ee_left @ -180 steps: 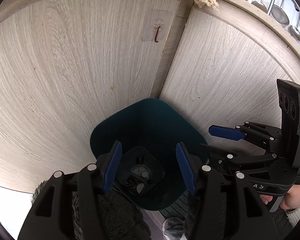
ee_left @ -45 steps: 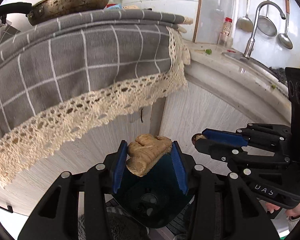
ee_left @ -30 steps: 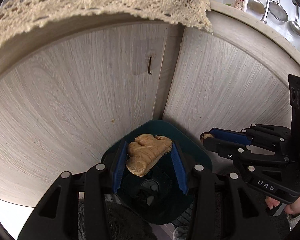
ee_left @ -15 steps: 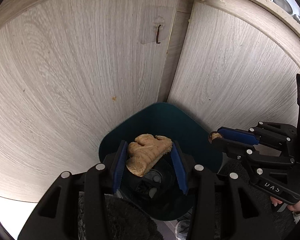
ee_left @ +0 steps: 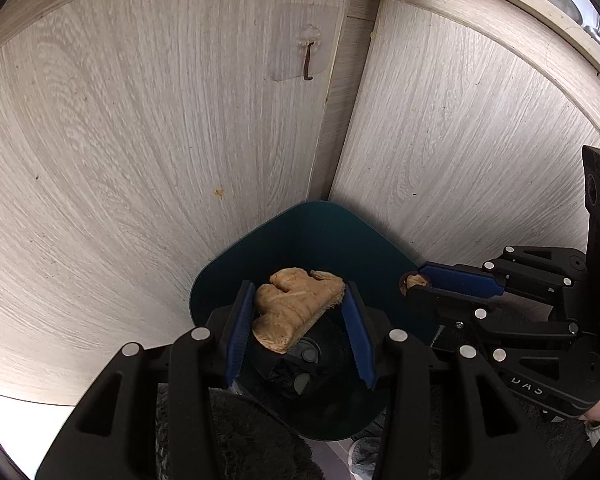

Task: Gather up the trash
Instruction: 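Lower both tools into the green bin and open them, releasing nut and bread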

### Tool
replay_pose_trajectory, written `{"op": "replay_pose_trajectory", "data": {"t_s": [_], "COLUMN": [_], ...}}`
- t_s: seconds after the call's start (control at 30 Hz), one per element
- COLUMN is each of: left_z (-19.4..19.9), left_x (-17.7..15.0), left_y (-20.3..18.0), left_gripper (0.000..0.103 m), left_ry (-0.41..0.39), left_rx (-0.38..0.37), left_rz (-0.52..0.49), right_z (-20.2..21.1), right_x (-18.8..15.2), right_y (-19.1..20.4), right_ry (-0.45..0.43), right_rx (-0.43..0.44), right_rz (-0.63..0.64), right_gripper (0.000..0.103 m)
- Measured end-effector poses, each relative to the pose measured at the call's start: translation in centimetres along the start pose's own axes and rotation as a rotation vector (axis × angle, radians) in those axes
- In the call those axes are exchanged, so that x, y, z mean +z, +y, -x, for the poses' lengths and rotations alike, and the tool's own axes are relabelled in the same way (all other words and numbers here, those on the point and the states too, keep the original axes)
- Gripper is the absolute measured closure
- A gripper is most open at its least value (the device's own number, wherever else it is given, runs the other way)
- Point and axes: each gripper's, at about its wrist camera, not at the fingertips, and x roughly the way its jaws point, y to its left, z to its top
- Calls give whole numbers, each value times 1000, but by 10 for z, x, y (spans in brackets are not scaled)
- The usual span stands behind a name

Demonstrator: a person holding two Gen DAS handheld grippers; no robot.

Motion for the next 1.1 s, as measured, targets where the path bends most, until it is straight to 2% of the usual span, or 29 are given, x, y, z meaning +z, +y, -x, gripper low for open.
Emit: {"op": "replay_pose_trajectory", "data": {"t_s": [0.43, 0.6, 0.67, 0.7, 0.73, 1.1], "left_z": [-14, -12, -11, -12, -12, -14], "left_x": [-1, -2, -3, -3, -3, -7], "left_y": [-1, 10, 14, 15, 14, 10], "left_gripper": [55, 55, 55, 55, 55, 55], "left_ry": [29, 27, 28, 32, 37, 52], "left_rx": [-40, -67, -80, -83, -83, -90], "left_rz": [9, 50, 66, 69, 69, 61], "right_z": [-21, -33, -35, -35, -34, -24], "right_x": [3, 2, 3, 3, 4, 7], "right_y": [-6, -11, -12, -13, -14, -16], "right_ry": [46, 57, 61, 57, 50, 36], "right_rx": [5, 4, 4, -2, -10, -68], "right_rz": [-9, -28, -31, -34, -36, -50], "right_gripper": [87, 86, 80, 63, 52, 50]}}
